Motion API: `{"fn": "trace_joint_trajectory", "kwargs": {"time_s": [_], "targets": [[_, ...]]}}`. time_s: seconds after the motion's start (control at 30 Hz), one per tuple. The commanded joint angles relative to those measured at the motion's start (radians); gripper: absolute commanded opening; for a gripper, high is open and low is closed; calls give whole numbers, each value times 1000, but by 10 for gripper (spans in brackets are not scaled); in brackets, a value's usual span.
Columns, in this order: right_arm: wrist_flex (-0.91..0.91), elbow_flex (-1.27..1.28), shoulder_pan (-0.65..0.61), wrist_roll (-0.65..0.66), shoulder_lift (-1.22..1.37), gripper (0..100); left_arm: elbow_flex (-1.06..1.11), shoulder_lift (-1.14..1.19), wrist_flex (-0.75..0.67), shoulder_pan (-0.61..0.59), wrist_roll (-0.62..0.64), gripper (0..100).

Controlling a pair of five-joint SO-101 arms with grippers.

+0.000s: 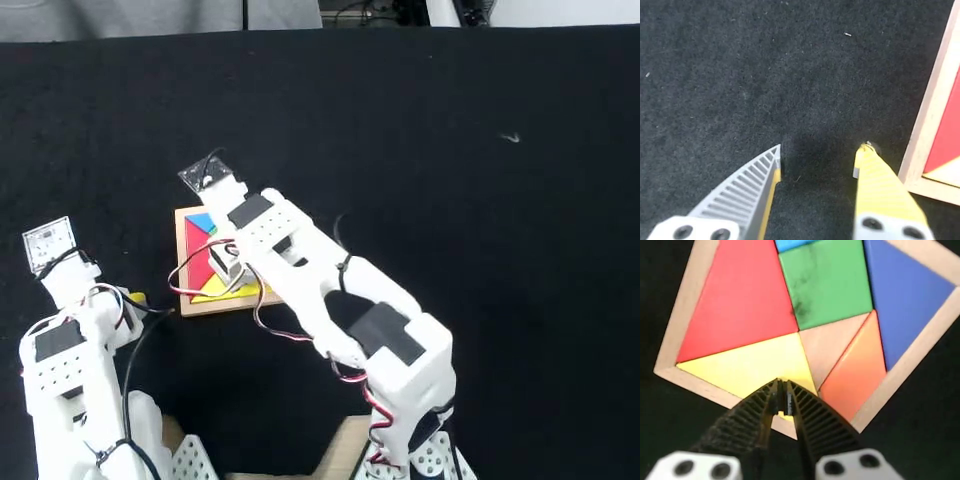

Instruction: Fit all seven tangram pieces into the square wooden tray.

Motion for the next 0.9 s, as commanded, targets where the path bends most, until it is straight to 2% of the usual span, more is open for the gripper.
{"fn": "trace_joint_trajectory", "kwargs": {"time_s": [0.0, 0.2, 0.37, 0.47, 0.53, 0.6, 0.7, 0.77, 0.87], "targets": [[15, -47, 54, 5, -28, 11, -7, -12, -18, 10, -8, 242], [63, -54, 64, 9, -133, 11, -7, -12, -18, 10, -8, 242], [120, -33, 173, 11, -318, 11, -7, -14, -18, 10, -8, 242], [57, 31, 256, 34, -390, 11, -10, -14, -20, 10, -8, 242], [-17, 77, 301, 87, -397, 11, -22, -14, -72, 12, -8, 241], [-57, 116, 328, 106, -381, 11, -56, 6, -137, 50, -8, 238], [-55, 162, 371, 106, -375, 11, -124, 87, -110, 197, -3, 230], [-40, 180, 416, 106, -383, 11, -174, 180, -87, 280, 0, 191], [-37, 219, 486, 106, -417, 11, -262, 328, -112, 308, 2, 113]]}}
